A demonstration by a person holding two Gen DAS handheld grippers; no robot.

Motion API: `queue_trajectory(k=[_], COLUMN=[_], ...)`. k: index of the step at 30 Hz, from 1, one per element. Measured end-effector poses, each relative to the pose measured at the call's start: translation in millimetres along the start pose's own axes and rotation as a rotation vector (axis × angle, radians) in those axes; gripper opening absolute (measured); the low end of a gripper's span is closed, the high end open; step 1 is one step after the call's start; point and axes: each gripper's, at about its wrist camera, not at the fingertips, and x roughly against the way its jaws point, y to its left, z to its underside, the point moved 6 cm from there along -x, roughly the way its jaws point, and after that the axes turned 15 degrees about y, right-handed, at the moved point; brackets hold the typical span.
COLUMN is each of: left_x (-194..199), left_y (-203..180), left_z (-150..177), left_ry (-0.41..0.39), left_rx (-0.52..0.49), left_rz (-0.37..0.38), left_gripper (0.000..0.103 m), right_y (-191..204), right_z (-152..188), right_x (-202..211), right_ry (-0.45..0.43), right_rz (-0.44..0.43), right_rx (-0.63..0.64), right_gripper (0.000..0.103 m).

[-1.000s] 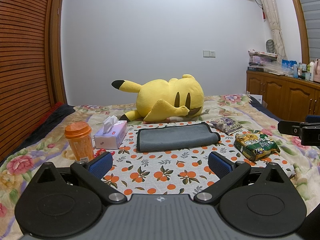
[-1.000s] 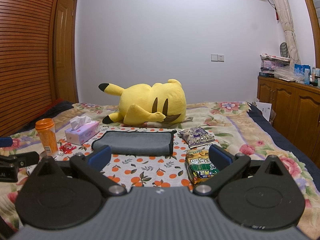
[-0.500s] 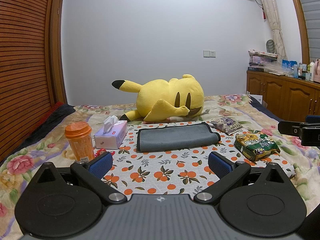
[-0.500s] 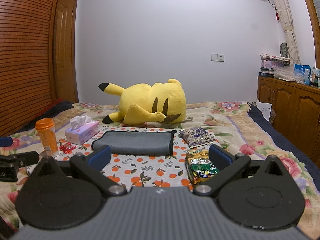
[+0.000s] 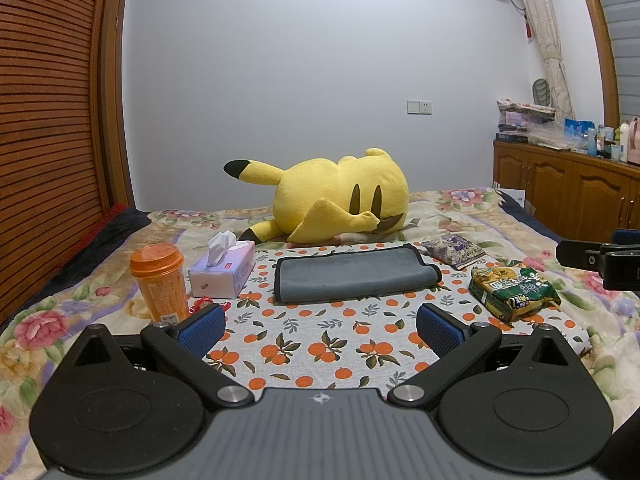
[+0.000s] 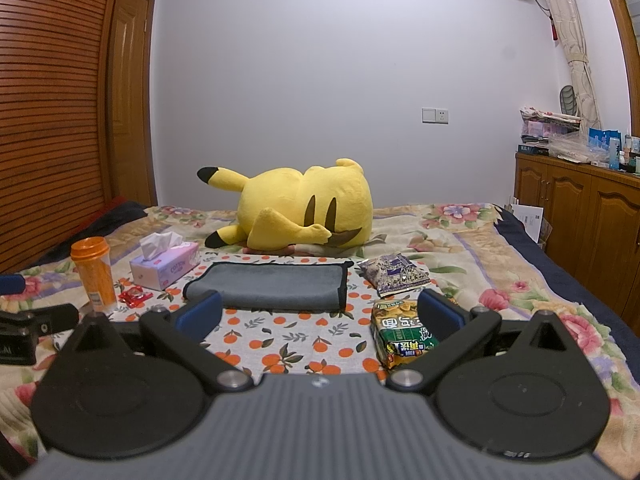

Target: Fold towel

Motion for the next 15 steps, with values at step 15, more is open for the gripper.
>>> queue_trajectory(k=[15], left_x=[-0.8], left_y=[1.2], left_z=[0.7], left_ry=[0.003], left_rx=[0.001], left_rz=[-0.001], left_gripper=[0.103], right_y=[0.3], right_z=[0.2], right_x=[-0.4], right_ry=[-0.001], right_rz=[0.0], right_rx=[0.001], right_gripper=[0.103])
